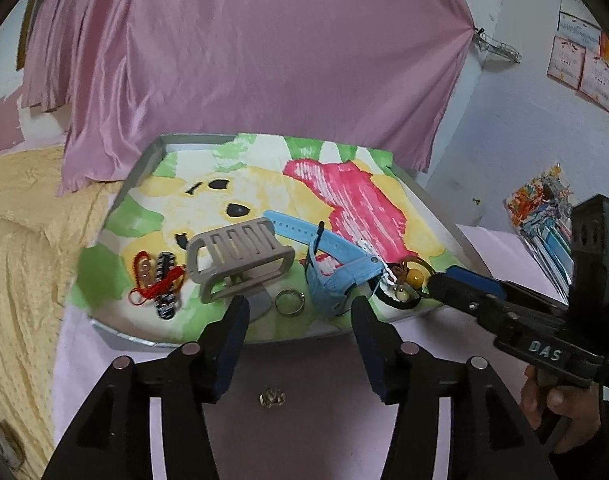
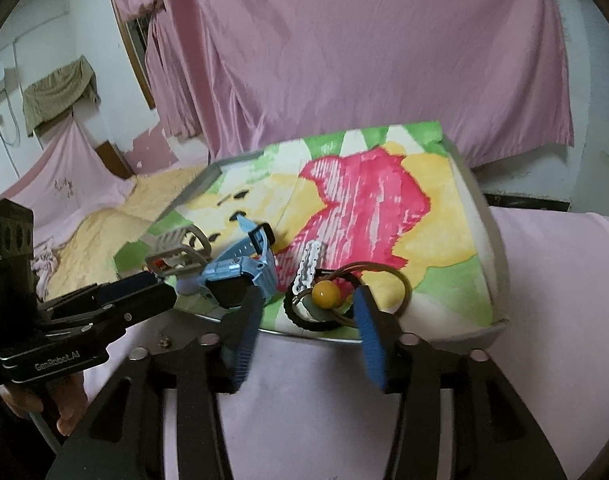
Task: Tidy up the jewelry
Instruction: 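Open the right tool to drop the cord while the left tool releases the ring into the tray, then withdraw both open tools from the tray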
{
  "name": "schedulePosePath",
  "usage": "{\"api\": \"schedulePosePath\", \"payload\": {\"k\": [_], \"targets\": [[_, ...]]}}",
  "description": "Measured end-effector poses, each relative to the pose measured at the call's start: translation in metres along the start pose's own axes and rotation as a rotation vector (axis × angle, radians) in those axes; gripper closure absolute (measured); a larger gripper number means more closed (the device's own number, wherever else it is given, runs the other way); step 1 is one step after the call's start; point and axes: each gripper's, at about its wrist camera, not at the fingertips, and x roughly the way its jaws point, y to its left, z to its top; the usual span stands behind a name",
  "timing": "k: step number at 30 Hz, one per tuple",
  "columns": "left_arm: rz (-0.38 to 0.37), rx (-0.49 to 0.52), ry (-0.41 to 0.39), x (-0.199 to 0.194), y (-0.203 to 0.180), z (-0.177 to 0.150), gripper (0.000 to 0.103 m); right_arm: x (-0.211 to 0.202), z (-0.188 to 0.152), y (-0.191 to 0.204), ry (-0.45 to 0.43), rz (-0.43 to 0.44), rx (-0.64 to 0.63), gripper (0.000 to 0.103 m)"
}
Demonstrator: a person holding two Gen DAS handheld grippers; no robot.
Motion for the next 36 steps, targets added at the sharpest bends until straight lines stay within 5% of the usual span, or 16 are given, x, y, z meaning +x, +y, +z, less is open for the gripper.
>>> {"api": "schedulePosePath", "payload": {"k": [4,13,18,25,36], "targets": [[0.003,-0.028,-0.074,-0.020,0.002,-0.006,0.025,-0.023,-0.006,0.002,-0.084,-0.010,0.013,0.038],[0.060,-0.041,-0.274,-0.073,0.003,-0.025,0.002,-0.069,-0.027,0.014,-0.219,-0.023,0.011,0.012],[0.103,-0.020,-0.342,-0.093,0.004,-0.039,0.001,-0.090,-0.047,0.028,-0.301,-0.058,-0.019,0.002],[0.148,0.024,-0.408,-0.116,0.006,-0.061,0.001,-0.113,-0.069,0.043,-0.375,-0.097,-0.035,0.002],[0.171,0.002,-0.407,-0.127,0.020,-0.084,0.001,-0.109,-0.085,0.056,-0.354,-0.136,-0.077,0.002]]}}
